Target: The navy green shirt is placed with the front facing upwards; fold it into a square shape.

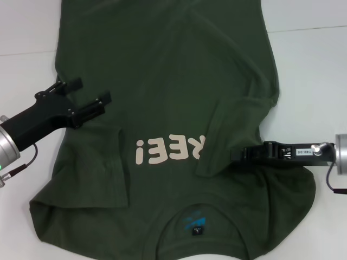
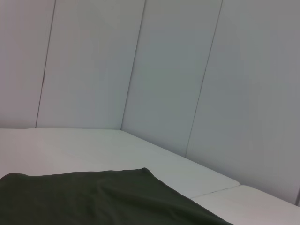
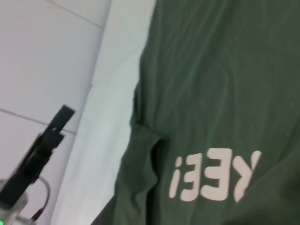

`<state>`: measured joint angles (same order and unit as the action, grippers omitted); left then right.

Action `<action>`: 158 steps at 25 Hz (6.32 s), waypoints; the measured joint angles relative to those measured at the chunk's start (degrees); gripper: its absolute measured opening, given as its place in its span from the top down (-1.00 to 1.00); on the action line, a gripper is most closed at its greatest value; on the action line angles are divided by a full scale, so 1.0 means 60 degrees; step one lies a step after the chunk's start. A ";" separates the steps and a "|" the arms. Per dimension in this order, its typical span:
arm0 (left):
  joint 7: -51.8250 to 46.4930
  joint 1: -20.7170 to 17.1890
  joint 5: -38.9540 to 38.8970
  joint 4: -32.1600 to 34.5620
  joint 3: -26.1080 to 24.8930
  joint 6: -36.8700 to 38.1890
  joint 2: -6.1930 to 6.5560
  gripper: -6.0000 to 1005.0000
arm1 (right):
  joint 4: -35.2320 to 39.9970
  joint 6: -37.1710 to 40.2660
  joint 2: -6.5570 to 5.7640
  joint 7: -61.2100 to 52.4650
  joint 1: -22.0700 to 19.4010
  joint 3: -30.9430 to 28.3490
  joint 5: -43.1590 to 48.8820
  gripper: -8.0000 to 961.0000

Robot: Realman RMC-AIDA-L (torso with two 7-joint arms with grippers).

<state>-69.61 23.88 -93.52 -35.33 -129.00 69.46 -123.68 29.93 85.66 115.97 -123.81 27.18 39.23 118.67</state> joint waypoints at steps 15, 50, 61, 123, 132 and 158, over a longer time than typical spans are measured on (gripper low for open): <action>0.0000 -0.0040 -0.0020 -0.0032 -0.0044 -0.0060 0.0022 -0.74 | 0.0087 0.2897 -0.0094 0.3647 -0.0896 -0.2660 -0.0861 -0.10; -0.0043 -0.1467 -0.0084 0.0190 -0.0286 0.2990 -0.0012 -0.74 | 0.3066 0.3109 0.0077 0.5998 -0.2783 -0.4290 -0.0587 -0.56; -0.0062 -0.2622 0.0020 0.0177 -0.0380 0.3326 0.0474 -0.74 | 0.2623 0.2659 0.0212 0.5773 -0.1960 -0.4291 -0.0592 -0.46; -0.0454 -0.2708 0.2841 0.0293 -0.1211 0.1341 0.0718 -0.74 | 0.1816 0.2095 0.0325 0.5607 -0.1279 -0.4239 -0.0626 -0.46; -0.0454 -0.2642 0.2904 0.0292 -0.1194 0.1346 0.0706 -0.74 | 0.1809 0.2086 0.0313 0.5607 -0.1267 -0.4223 -0.0618 -0.46; -0.0560 -0.2471 0.2875 0.0255 -0.1419 0.1306 0.0689 -0.66 | 0.1794 0.2010 0.0310 0.5610 -0.1167 -0.4224 -0.0619 -0.41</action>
<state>-72.97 9.06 -76.27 -33.80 -137.51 77.29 -119.54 40.69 97.72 117.83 -90.15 20.18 13.89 114.96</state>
